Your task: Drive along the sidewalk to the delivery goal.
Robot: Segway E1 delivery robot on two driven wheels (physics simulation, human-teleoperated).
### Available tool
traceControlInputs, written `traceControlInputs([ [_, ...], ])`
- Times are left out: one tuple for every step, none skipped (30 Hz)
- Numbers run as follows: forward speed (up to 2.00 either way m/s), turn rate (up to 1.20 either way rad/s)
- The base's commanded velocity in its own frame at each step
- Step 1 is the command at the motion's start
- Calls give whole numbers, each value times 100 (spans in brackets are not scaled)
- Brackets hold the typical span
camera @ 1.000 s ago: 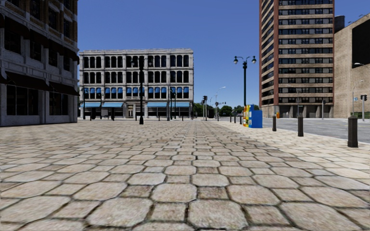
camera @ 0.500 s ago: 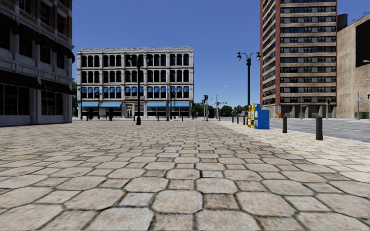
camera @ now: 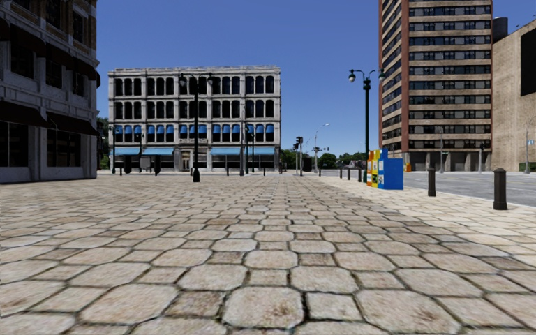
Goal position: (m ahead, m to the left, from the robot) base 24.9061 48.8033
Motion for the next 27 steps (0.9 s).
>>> traceControlInputs([
  [193,0],
  [193,0],
  [195,0],
  [197,0],
  [197,0],
  [198,0],
  [199,0],
  [199,0],
  [199,0],
  [199,0],
  [199,0],
  [199,0],
  [199,0],
  [199,0],
  [199,0],
  [199,0],
  [199,0],
  [199,0],
  [199,0],
  [199,0],
  [199,0],
  [199,0],
  [199,0],
  [200,0],
  [200,0],
  [200,0],
  [200,0],
])
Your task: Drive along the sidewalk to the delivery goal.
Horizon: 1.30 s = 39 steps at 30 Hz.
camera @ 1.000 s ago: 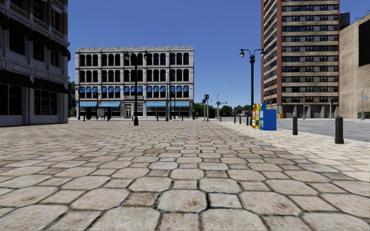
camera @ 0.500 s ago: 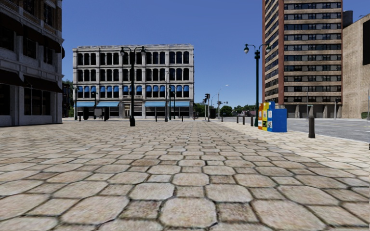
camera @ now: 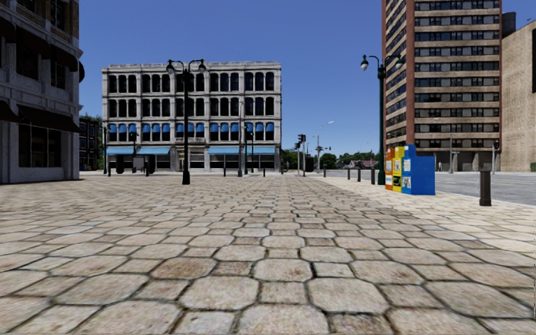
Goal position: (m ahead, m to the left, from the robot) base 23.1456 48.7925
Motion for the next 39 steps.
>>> traceControlInputs([
  [200,0],
  [200,0],
  [200,0],
  [200,0],
  [200,0],
  [200,0],
  [200,0],
  [200,0],
  [200,0],
  [200,0],
  [200,0],
  [200,0],
  [200,0],
  [200,0],
  [200,0],
  [200,0],
  [200,0],
  [200,0],
  [200,0],
  [200,0],
  [200,0],
  [200,0],
  [200,0],
  [200,0],
  [200,0],
  [200,0],
  [200,0],
  [200,0],
  [200,0],
  [200,0],
  [200,0],
  [200,0],
  [200,0],
  [200,0],
  [200,0],
  [200,0],
  [200,0],
  [200,0],
  [200,0],
])
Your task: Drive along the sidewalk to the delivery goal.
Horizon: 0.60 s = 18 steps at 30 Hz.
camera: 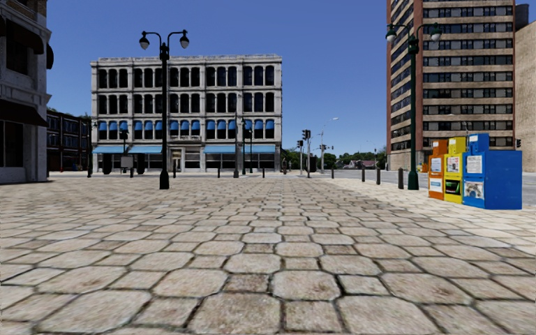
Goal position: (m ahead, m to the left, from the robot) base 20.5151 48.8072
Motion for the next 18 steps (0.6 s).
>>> traceControlInputs([
  [200,0],
  [200,0],
  [200,0],
  [200,0],
  [200,0],
  [200,0],
  [200,0],
  [200,0],
  [200,0],
  [200,0],
  [200,0],
  [200,0],
  [200,0],
  [200,0],
  [200,0],
  [200,0],
  [200,0],
  [200,0],
])
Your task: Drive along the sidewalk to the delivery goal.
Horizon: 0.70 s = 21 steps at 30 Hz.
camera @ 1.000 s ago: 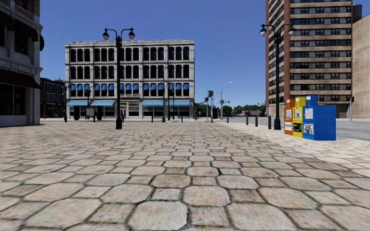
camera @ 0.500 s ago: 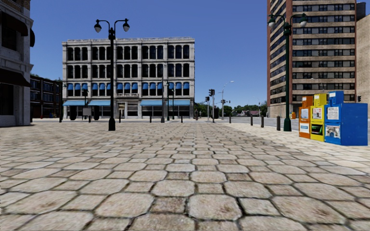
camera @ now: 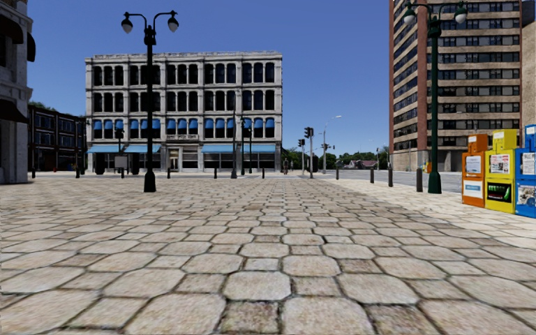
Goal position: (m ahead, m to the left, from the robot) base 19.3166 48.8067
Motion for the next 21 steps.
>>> traceControlInputs([
  [200,0],
  [200,0],
  [200,0],
  [200,0],
  [200,0],
  [200,0],
  [200,0],
  [200,0],
  [200,0],
  [200,0],
  [200,0],
  [200,0],
  [200,0],
  [200,0],
  [200,0],
  [200,0],
  [200,0],
  [200,0],
  [200,0],
  [200,0],
  [200,0],
])
